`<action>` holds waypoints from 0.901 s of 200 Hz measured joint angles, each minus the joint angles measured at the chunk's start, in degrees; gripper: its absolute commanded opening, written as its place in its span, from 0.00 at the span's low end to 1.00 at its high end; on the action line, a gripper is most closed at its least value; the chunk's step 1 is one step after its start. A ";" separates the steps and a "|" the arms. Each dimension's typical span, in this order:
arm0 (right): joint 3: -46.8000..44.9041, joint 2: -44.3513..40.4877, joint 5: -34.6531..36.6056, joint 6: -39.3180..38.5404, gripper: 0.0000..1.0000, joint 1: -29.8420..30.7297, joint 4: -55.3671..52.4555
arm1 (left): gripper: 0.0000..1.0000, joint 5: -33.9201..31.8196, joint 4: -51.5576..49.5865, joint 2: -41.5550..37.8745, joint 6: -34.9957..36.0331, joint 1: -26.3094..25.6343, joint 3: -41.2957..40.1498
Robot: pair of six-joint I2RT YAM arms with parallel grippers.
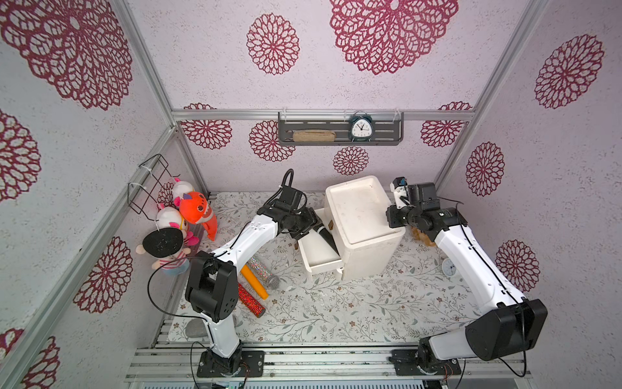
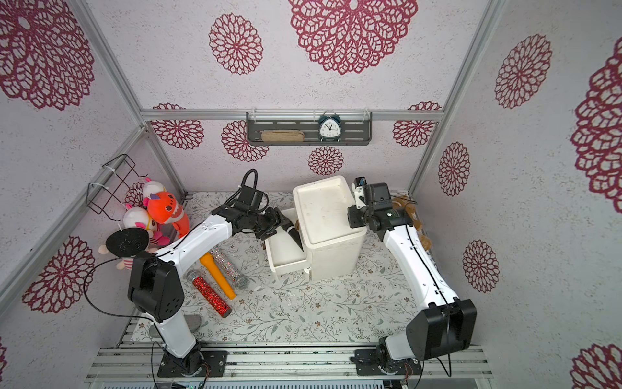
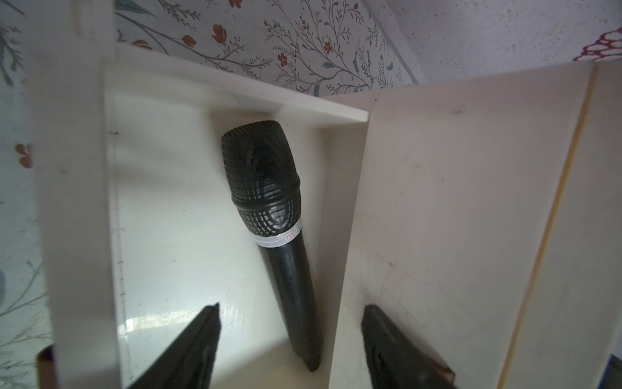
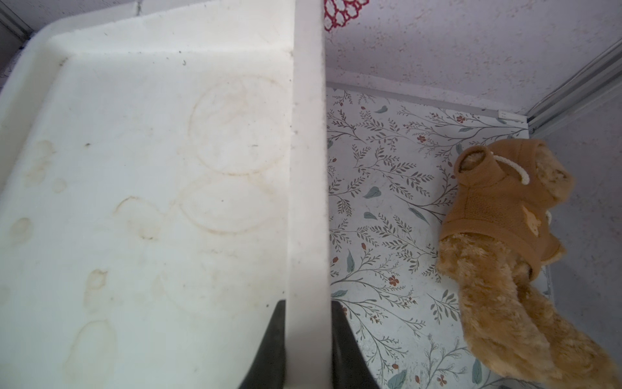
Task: Take the microphone out of the drawer
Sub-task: Pick up the microphone from the drawer.
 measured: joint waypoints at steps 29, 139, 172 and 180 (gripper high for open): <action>1.14 0.00 4.72 -0.02 0.00 3.43 -0.46 | 0.64 -0.50 0.00 1.20 -1.07 -0.24 0.00; 2.05 -0.09 7.87 -0.02 0.00 8.35 -1.11 | 0.66 -2.32 -1.07 5.81 -2.29 -0.57 0.02; 2.10 -0.09 8.52 -0.02 0.00 8.72 -1.09 | 0.61 -3.02 -1.40 5.84 -2.23 -0.72 0.02; 2.21 -0.09 8.72 -0.02 0.00 8.90 -1.14 | 0.60 -3.32 -1.57 5.84 -2.16 -0.85 0.02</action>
